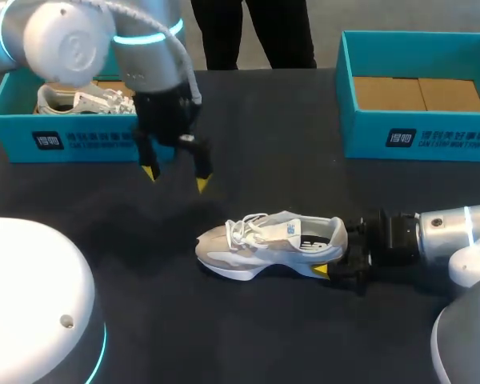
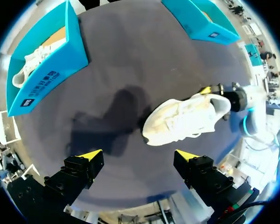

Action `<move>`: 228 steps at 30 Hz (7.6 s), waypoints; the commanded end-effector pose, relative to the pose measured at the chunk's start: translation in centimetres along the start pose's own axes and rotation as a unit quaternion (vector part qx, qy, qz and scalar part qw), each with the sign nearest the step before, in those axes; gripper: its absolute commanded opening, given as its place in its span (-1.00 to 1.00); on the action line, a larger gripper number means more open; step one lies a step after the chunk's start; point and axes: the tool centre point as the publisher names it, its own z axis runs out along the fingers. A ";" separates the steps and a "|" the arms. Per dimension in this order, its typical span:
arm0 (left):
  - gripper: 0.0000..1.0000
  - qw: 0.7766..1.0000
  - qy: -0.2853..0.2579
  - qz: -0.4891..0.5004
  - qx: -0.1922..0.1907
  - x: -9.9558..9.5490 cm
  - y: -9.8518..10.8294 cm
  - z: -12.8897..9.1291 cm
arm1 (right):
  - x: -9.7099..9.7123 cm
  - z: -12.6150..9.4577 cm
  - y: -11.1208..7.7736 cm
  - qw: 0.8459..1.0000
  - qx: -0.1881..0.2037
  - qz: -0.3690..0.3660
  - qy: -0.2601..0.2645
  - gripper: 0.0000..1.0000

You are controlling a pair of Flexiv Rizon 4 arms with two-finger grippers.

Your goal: Take the shoe out of the shoebox, open the shoe tongue, remove and reinsert the insole, then place the shoe into the shoebox

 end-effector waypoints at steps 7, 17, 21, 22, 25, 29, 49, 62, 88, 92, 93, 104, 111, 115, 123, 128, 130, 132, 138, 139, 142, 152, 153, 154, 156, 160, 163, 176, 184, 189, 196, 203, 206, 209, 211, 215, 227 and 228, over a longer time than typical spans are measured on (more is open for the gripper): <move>1.00 1.000 -0.015 -0.002 0.006 1.0 0.4 0.1 | 0.0 0.1 0.0 1.000 0.001 0.000 0.000 -1.00; 1.00 0.996 0.035 -0.073 0.027 6.0 -1.6 1.3 | 0.0 0.1 0.0 1.000 0.001 0.000 0.000 -1.00; 1.00 0.996 0.032 -0.074 0.026 8.1 -1.5 1.9 | 0.0 0.1 0.0 1.000 0.001 0.000 0.000 -1.00; 1.00 0.996 0.030 -0.074 0.025 8.6 -1.6 2.1 | 0.0 0.1 0.0 1.000 0.001 0.000 0.000 -1.00; 1.00 0.997 0.031 -0.074 0.016 9.9 -1.8 2.5 | 0.0 0.1 0.0 1.000 0.001 0.000 0.000 -1.00; 1.00 0.997 0.022 -0.078 0.012 11.5 -2.2 3.1 | 0.0 0.1 0.0 1.000 0.001 0.000 0.000 -1.00; 1.00 0.993 -0.047 -0.113 0.002 17.8 -5.0 6.0 | 0.0 0.1 0.0 1.000 0.001 0.000 0.000 -1.00; 1.00 0.988 -0.107 -0.110 -0.026 19.3 -6.3 9.1 | 0.0 0.1 0.0 1.000 0.001 0.000 0.000 -1.00; 1.00 0.978 -0.172 -0.102 -0.066 16.3 -4.4 10.7 | 0.0 0.1 0.0 1.000 0.001 0.000 0.000 -1.00; 1.00 0.976 -0.178 -0.100 -0.072 16.1 -4.1 10.8 | 0.0 0.1 0.0 1.000 0.001 0.000 0.000 -1.00; 1.00 0.975 -0.181 -0.099 -0.086 16.0 -3.9 10.9 | 0.0 0.1 0.0 1.000 0.001 0.000 0.000 -1.00; 0.19 0.970 -0.203 -0.103 -0.084 13.8 -2.5 11.2 | 0.0 0.1 0.0 1.000 0.001 0.000 0.000 -1.00; -0.03 0.974 -0.185 -0.105 -0.075 12.9 -1.7 10.3 | 0.0 0.1 0.0 1.000 0.001 0.000 0.000 -1.00; -0.04 0.977 -0.173 -0.103 -0.071 12.5 -1.0 9.7 | 0.0 0.1 0.0 1.000 0.001 0.000 0.000 -1.00; -0.18 0.981 -0.147 -0.110 -0.062 11.7 -0.7 8.6 | 0.0 0.1 0.0 1.000 0.001 0.000 0.000 -1.00; -0.17 0.983 -0.130 -0.115 -0.055 11.3 -0.7 8.0 | 0.0 0.1 0.0 1.000 0.001 0.000 0.000 -1.00; -0.20 0.985 -0.114 -0.117 -0.051 11.0 -0.6 7.4 | 0.0 0.1 0.0 1.000 0.001 0.000 0.000 -1.00; -0.23 0.987 -0.104 -0.118 -0.045 10.7 -0.6 7.1 | 0.0 0.1 0.0 1.000 0.001 0.000 0.000 -1.00; -1.00 0.990 -0.070 -0.118 -0.044 9.3 -0.6 6.5 | 0.0 0.1 0.0 1.000 0.001 0.000 0.000 -1.00; -1.00 0.990 -0.064 -0.119 -0.044 9.1 -0.5 6.5 | 0.0 0.1 0.0 1.000 0.001 0.000 0.000 -1.00; -1.00 0.991 -0.038 -0.120 -0.041 8.4 -0.6 6.6 | 0.0 0.1 0.0 1.000 0.001 0.000 0.000 -1.00; -1.00 0.988 0.088 -0.128 -0.010 5.8 0.1 8.0 | 0.0 0.1 0.0 1.000 0.001 0.000 0.000 -1.00; -1.00 0.987 0.096 -0.130 -0.006 5.6 0.1 8.2 | 0.0 0.1 0.0 1.000 0.001 0.000 0.000 -1.00; -1.00 0.984 0.116 -0.131 -0.005 5.3 0.1 8.4 | 0.0 0.1 0.0 1.000 0.001 0.000 0.000 -1.00; -1.00 0.980 0.145 -0.136 0.002 4.8 0.0 8.5 | 0.0 0.1 0.0 1.000 0.001 0.000 0.000 -1.00; -1.00 0.968 0.210 -0.138 0.025 3.9 0.3 8.9 | 0.0 0.1 0.0 1.000 0.001 0.000 0.000 -1.00; -1.00 0.958 0.245 -0.142 0.033 3.3 0.3 9.7 | 0.0 0.1 0.0 1.000 0.001 0.000 0.000 -1.00; -0.97 0.938 0.313 -0.150 0.019 2.3 0.2 12.6 | 0.0 0.1 0.0 1.000 0.001 0.000 0.000 -1.00; 1.00 0.945 0.307 -0.101 0.035 3.9 1.2 9.2 | 0.0 0.1 0.0 1.000 0.001 0.000 0.000 -1.00; 1.00 0.952 0.296 -0.059 0.050 5.0 1.9 6.1 | 0.0 0.1 0.0 1.000 0.001 0.000 0.000 -1.00; 1.00 0.962 0.266 -0.001 0.055 6.3 2.3 2.8 | 0.0 0.1 0.0 1.000 0.001 0.000 0.000 -1.00; 0.94 0.974 0.205 0.079 0.053 7.9 2.6 0.2 | 0.0 0.1 0.0 1.000 0.001 0.000 0.000 -1.00; 0.40 0.976 0.176 0.110 0.058 8.5 2.8 -0.5 | 0.0 0.1 0.0 1.000 0.001 0.000 0.000 -1.00; -0.42 0.976 0.151 0.146 0.060 9.0 3.0 -1.0 | 0.0 0.1 0.0 1.000 0.001 0.000 0.000 -1.00; -1.00 0.975 0.143 0.158 0.066 9.1 3.0 -1.2 | 0.0 0.1 0.0 1.000 0.001 0.000 0.000 -1.00; -1.00 0.964 0.121 0.229 0.062 9.4 3.3 -2.1 | 0.0 0.1 0.0 1.000 0.001 0.000 0.000 -1.00; -1.00 0.921 0.078 0.378 0.055 9.8 2.5 -4.1 | 0.0 0.1 0.0 1.000 0.001 0.000 0.000 -1.00; -1.00 0.909 0.069 0.408 0.047 10.1 2.3 -4.4 | 0.0 0.1 0.0 1.000 0.001 0.000 0.000 -1.00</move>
